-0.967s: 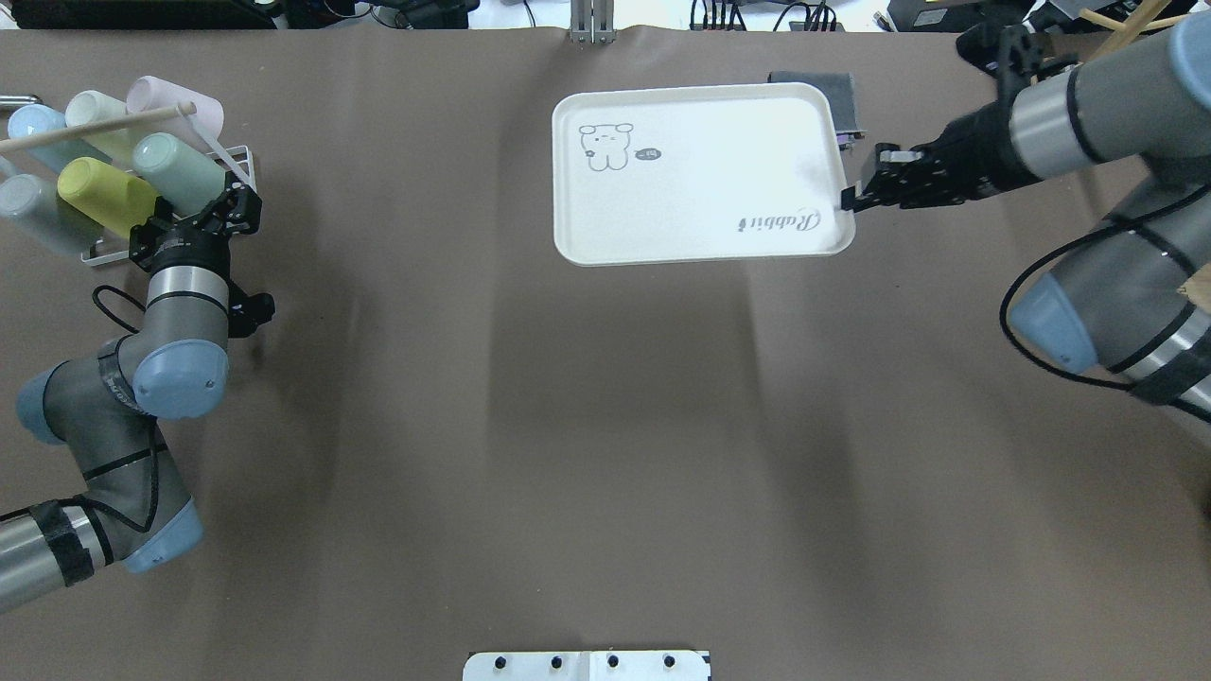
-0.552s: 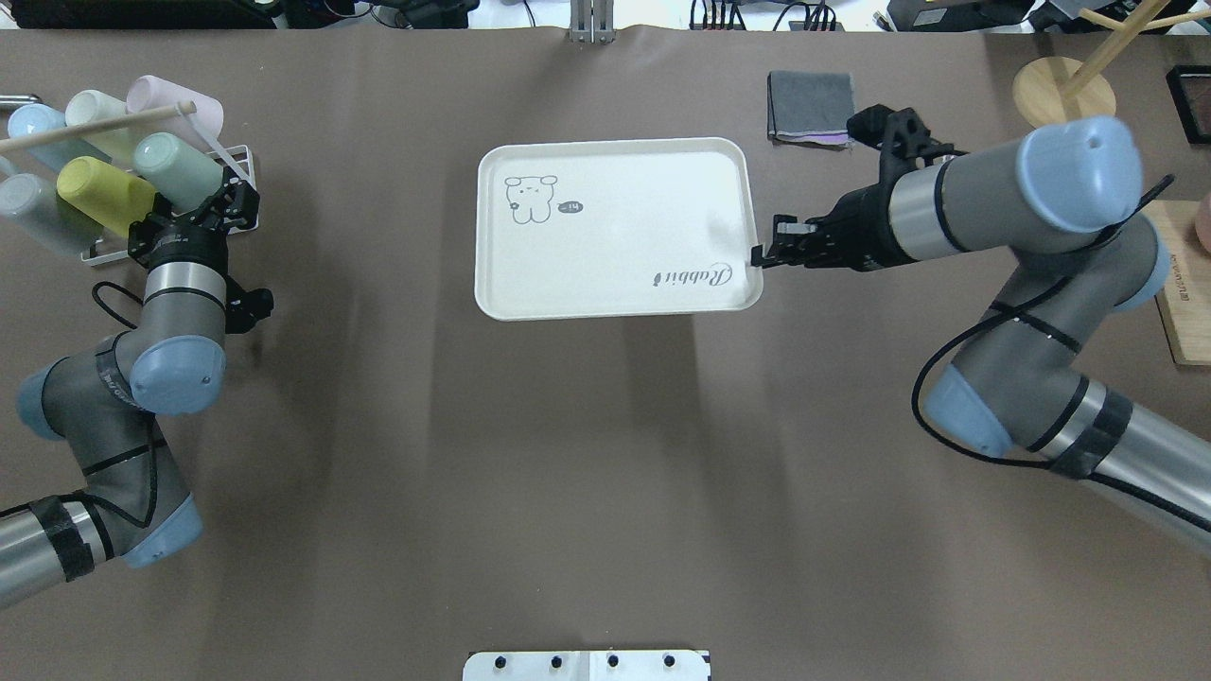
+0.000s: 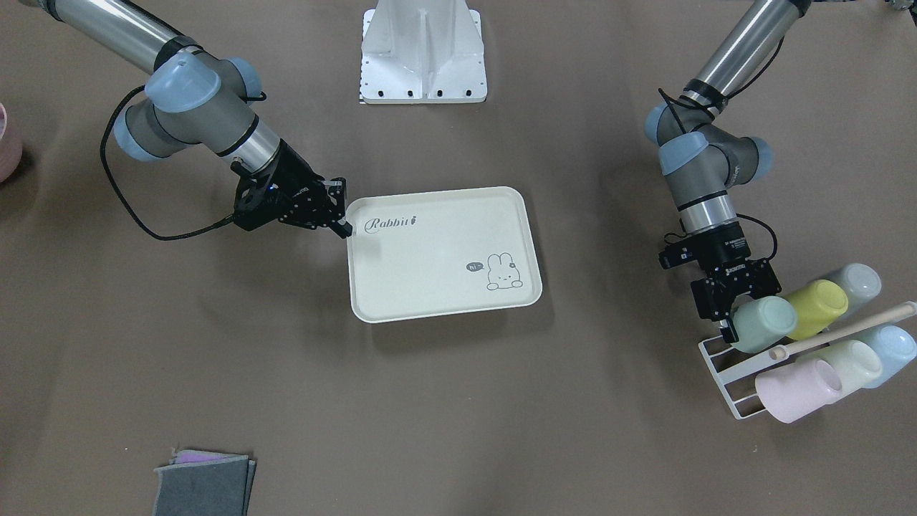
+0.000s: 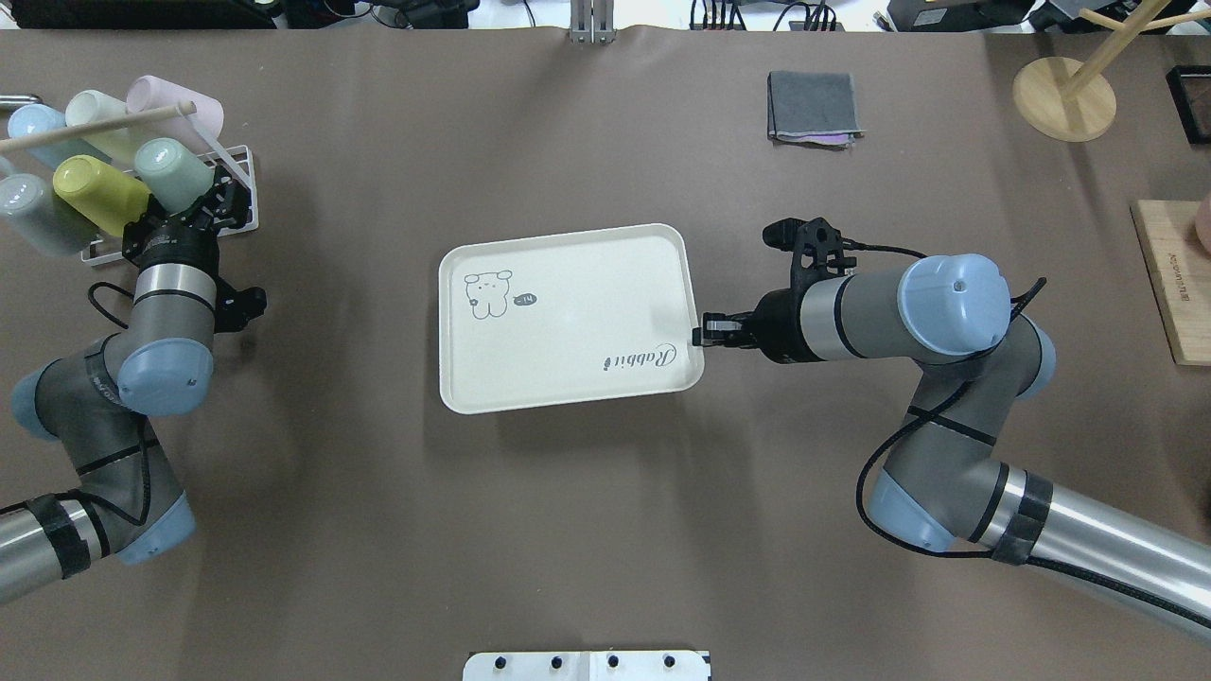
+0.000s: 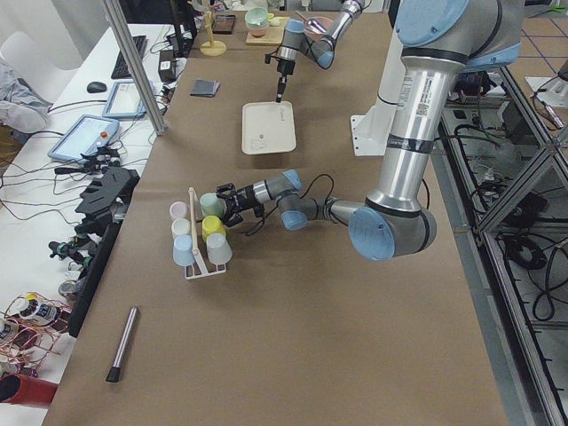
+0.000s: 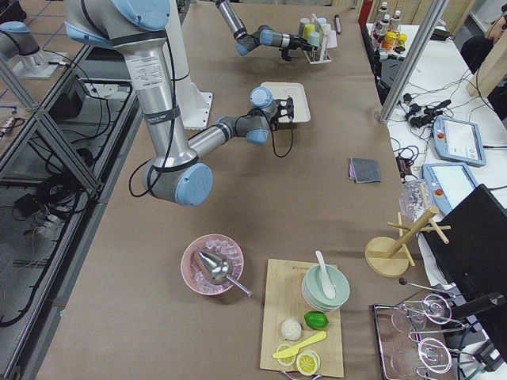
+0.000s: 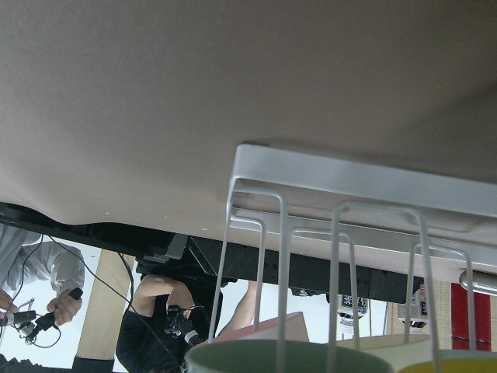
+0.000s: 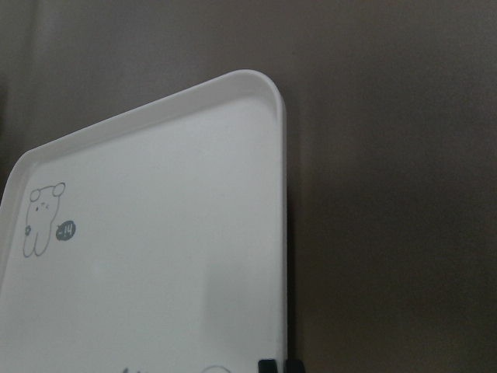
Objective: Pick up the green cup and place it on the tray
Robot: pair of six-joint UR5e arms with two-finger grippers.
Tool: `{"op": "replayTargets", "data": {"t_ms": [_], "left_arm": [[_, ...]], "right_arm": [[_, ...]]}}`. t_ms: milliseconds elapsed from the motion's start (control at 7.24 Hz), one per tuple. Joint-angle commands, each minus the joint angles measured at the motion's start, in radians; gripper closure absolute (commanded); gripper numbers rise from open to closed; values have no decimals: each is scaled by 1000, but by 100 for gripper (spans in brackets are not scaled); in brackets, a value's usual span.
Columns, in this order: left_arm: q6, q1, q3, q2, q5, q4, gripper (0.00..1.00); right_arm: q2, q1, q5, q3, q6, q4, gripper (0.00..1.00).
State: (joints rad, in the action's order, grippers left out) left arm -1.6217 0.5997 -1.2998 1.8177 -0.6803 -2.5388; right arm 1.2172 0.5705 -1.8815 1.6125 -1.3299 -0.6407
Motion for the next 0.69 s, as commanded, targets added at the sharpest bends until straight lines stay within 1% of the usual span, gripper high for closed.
{"op": "replayTargets", "data": {"t_ms": [0, 138, 276, 552], "left_arm": [[-4, 0, 1, 2, -1, -1, 6], [-4, -1, 1, 2, -1, -1, 9], [-15, -1, -1, 3, -1, -1, 15], [-20, 0, -10, 3, -2, -3, 18]], "right_arm": [[14, 0, 5, -8, -8, 39, 100], [21, 0, 5, -8, -9, 41, 100], [31, 0, 5, -8, -15, 41, 100], [53, 0, 7, -9, -15, 41, 100]]}}
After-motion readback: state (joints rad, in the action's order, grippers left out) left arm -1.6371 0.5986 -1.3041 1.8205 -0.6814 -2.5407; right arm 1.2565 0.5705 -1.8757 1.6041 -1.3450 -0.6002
